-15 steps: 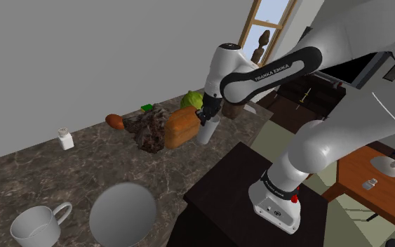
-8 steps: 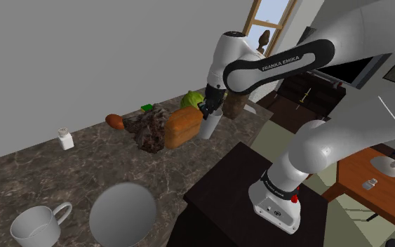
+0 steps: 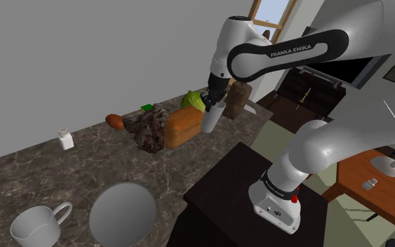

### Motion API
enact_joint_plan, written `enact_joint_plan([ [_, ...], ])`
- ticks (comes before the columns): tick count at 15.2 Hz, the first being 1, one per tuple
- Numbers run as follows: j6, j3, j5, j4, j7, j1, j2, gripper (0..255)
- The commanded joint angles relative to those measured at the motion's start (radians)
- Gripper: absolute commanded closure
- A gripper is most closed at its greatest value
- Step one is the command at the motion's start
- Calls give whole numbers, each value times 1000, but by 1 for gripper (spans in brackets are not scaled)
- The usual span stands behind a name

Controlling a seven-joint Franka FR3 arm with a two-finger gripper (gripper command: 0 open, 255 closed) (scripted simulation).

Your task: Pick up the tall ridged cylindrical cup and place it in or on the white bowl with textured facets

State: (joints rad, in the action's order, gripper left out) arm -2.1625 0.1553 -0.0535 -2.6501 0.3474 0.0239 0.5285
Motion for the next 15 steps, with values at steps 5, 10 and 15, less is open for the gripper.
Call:
enact_joint_plan([
  [5,78,15,14,50,16,-15,26,255],
  [10,118,116,64,103,139,-73,4,255],
  [15,153,217,99,185,265,-116,-48,255],
])
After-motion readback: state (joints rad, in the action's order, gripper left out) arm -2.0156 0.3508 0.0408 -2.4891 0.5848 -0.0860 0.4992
